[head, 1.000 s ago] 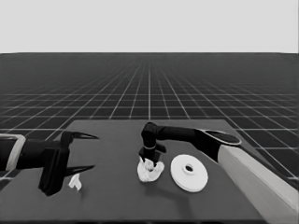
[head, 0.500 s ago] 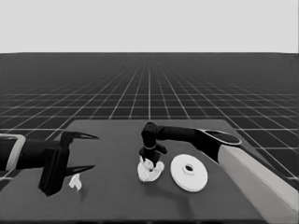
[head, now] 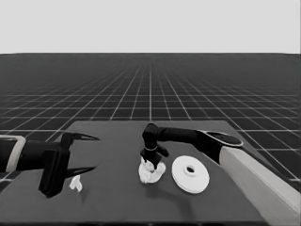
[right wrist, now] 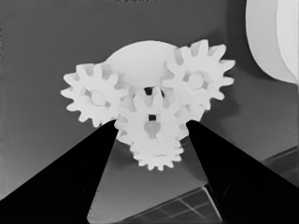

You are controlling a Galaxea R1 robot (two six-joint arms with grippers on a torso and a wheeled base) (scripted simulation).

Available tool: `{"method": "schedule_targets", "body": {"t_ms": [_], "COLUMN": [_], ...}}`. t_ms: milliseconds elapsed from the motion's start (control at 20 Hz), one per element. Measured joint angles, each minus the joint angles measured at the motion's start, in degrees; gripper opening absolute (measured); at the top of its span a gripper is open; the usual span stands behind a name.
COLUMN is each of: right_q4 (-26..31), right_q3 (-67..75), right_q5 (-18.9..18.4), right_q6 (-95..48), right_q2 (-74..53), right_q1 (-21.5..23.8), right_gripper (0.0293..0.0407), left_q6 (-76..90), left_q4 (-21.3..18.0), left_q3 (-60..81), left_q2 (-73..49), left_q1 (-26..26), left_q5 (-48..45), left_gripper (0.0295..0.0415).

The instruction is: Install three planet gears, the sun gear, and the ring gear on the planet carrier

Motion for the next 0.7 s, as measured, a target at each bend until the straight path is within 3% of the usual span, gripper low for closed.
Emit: {"method": "schedule_targets", "body": {"t_ms": [700], "right_q4": [0.0], "right_q3": [0.0], "right_q5": [0.0], "right_q6": [8.4], "right_q2": [0.0], "right_q1": [0.0], "right_gripper": [0.0309], "left_q6": [0.0], "left_q4": [0.0], "left_q3": [0.0], "left_q2": [0.0], "left_q1": [0.0], "left_q5": [0.0], "left_gripper": [0.0385]}}
